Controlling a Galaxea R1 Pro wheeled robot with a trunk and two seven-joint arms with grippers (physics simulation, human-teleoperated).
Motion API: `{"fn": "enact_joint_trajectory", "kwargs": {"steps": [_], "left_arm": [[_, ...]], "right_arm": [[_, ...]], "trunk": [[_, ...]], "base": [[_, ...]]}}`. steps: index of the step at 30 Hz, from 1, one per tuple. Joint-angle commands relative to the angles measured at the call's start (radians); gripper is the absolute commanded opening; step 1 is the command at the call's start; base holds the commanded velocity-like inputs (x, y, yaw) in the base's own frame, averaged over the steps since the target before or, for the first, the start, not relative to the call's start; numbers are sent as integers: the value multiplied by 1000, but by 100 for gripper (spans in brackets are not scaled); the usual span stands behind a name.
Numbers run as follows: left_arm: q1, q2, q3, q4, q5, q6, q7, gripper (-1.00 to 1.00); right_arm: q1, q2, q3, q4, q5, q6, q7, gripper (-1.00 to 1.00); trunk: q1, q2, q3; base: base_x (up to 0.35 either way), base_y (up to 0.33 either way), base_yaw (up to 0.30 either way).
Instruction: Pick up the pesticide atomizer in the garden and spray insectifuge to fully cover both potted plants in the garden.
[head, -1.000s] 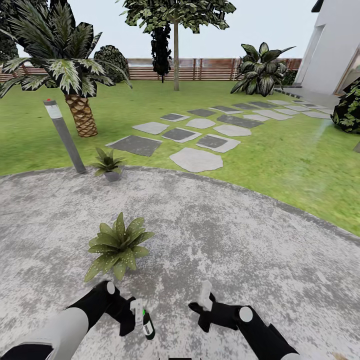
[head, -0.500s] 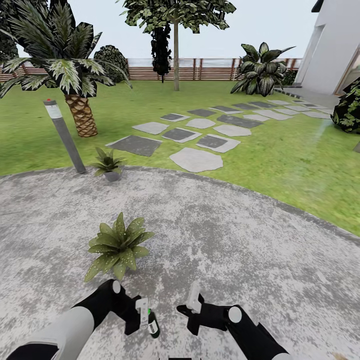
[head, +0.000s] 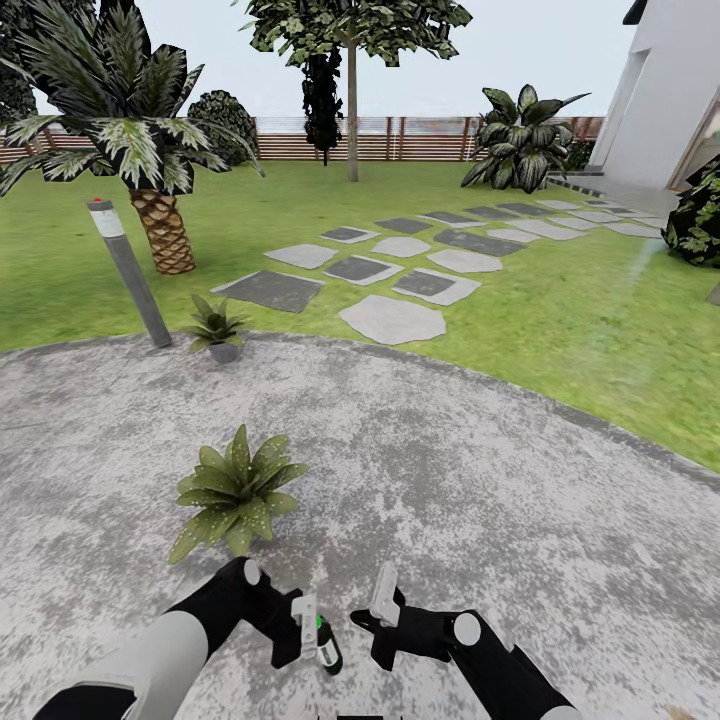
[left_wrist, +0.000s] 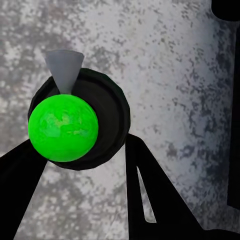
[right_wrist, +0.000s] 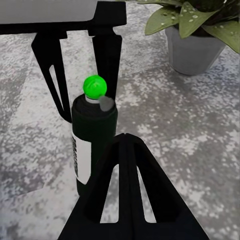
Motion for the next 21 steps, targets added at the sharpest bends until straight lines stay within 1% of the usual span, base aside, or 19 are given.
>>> {"fn": "enact_joint_trajectory", "kwargs": {"steps": [1, 7, 9, 11, 15, 21], "left_arm": [[0, -1, 0, -1, -9, -11, -1, -100], [0, -22, -4, -2, -9, -11, -1, -100], [-1, -26, -31, -2, -9, -11, -1, -100], [-2, -27, -45, -10, -8, -12, -1, -100], [-1, -27, -50, -46, -5, -13, -10, -100], [0, -38, -49, -51, -4, -14, -11, -100]], "right_arm": [[0, 0, -1, -1, 10, -6, 0, -100], [0, 0, -1, -1, 11, -6, 0, -100], [0, 0, -1, -1, 12, -6, 0, -100], [0, 0, -1, -1, 12, -6, 0, -100], [0, 0, -1, -1, 12, -7, 0, -100], [0, 0, -1, -1, 12, -7, 0, -100]], "trunk": [[0, 0, -1], [0, 0, -1], [0, 0, -1], [0, 0, -1], [0, 0, -1], [0, 0, -1]], "base": [[0, 0, 0], [0, 0, 0], [0, 0, 0], [0, 0, 0], [0, 0, 0], [0, 0, 0]]}}
